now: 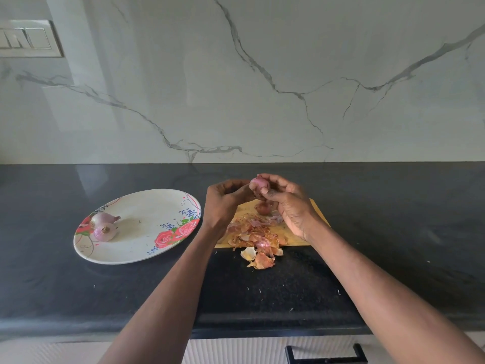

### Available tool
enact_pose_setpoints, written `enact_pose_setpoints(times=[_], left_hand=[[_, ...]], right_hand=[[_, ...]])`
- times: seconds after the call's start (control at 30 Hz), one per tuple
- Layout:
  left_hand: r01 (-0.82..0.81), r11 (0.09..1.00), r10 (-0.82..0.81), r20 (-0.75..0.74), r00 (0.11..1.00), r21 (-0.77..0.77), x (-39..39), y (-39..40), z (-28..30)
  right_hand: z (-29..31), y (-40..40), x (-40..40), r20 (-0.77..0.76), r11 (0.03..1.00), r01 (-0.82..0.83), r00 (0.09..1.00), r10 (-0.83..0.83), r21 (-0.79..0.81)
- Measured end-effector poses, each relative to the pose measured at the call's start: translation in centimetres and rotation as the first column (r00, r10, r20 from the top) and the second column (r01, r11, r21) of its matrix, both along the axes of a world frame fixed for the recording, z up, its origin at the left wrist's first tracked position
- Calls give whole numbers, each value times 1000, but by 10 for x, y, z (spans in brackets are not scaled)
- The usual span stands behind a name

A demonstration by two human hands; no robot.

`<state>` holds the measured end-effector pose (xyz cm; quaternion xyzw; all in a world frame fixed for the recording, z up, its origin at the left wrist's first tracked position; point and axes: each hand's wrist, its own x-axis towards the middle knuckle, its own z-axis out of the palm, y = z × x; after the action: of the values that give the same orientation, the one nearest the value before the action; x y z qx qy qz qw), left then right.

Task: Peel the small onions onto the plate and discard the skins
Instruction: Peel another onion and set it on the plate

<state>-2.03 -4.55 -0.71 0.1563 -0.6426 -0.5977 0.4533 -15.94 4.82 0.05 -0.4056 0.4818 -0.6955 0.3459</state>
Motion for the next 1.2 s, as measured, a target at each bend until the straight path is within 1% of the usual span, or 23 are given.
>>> enact_pose_setpoints(times=[0.07, 0.2, 0.3, 0.5, 0.67, 0.93, 1.07, 1.2], left_hand=[[14, 1000, -14, -16, 1000, 22, 0, 0, 1], [50, 991, -44, -51, 998, 128, 1, -1, 3], [22, 994, -20, -23, 1000, 109, 0, -3, 1], [34, 989, -24, -67, 997, 146, 1, 0, 6], [0, 999, 2, -33, 999, 55, 3, -2, 5], [-77, 996, 78, 17, 997, -35, 4, -3, 0], [-199, 974, 208, 91, 974, -106, 3, -4, -2], [-249, 952, 273, 128, 953, -180, 2, -2, -1]], right_hand=[[-1, 0, 1, -62, 999, 36, 997, -35, 3], [0, 0, 1, -74, 996, 83, 994, -82, 12], [-1, 0, 0, -98, 997, 78, 992, -75, 18], [0, 0, 0, -151, 997, 63, 987, -57, 34], [-2, 0, 0, -221, 996, 79, 973, -65, 51], [-2, 0, -1, -214, 997, 48, 976, -33, 67], [-1, 1, 0, -199, 998, 14, 980, 0, 66], [-1, 0, 1, -180, 997, 12, 984, 2, 74]])
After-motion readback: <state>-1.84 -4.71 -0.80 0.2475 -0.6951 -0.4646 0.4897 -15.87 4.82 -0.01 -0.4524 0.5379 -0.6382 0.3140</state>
